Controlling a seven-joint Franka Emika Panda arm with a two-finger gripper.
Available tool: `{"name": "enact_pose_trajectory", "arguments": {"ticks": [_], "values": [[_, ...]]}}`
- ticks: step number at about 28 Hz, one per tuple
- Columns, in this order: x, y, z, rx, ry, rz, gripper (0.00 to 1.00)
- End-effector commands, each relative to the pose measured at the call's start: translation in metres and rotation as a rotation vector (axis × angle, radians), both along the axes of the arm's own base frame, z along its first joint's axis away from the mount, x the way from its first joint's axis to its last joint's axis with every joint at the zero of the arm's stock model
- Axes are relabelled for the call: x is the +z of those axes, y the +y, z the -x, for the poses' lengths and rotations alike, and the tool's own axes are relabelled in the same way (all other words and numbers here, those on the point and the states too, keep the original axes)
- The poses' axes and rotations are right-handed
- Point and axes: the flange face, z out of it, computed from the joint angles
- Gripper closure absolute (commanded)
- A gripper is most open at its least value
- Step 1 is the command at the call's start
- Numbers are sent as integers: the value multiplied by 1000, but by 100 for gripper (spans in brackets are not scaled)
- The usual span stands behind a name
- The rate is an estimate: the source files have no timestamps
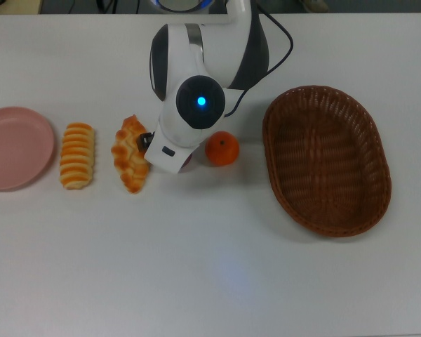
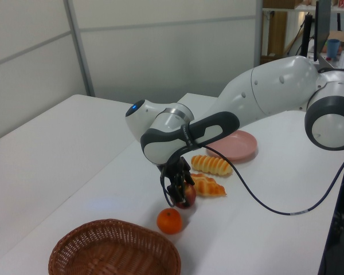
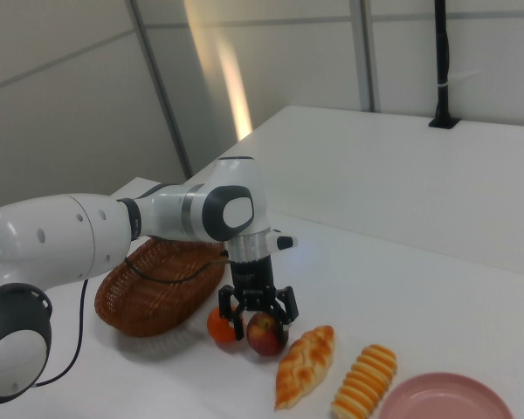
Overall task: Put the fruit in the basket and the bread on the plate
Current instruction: 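Lower the gripper onto the red apple and close on it, then carry the red apple over the wicker basket and release it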
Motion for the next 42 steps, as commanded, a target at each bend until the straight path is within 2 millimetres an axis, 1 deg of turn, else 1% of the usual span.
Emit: {"name": "enact_pose_trajectory", "arguments": {"ticks": [1,3,4,5,9,10,11,14,15,18,20,21,23,25,26,27,28,31,32,34,36,37,39,41,42], "values": [[-6,7,3,6,-12,21,0],[-6,6,3,7,-12,22,0],[-6,6,3,9,-13,25,2],[-5,5,3,17,-13,33,23],[-4,5,2,14,-16,25,71],[-1,5,1,11,-20,19,94],[-1,4,1,9,-21,17,100],[4,4,0,8,-28,12,100],[12,5,-2,6,-43,7,100],[18,7,-4,4,-54,6,100],[25,10,-5,1,-69,5,100],[42,25,-8,20,-100,-14,100],[62,48,-7,53,-125,-41,100],[82,63,-4,74,-154,-60,100],[98,77,1,97,-177,-76,100],[106,86,3,109,-187,-84,100],[110,98,7,124,-193,-94,100],[118,135,16,144,-210,-124,100],[119,152,20,145,-218,-131,100],[116,174,28,156,-215,-132,100],[110,194,36,177,-215,-112,100],[104,211,42,198,-217,-87,100],[94,222,47,209,-210,-69,99],[82,231,51,215,-197,-56,92],[76,234,52,216,-192,-48,86]]}}
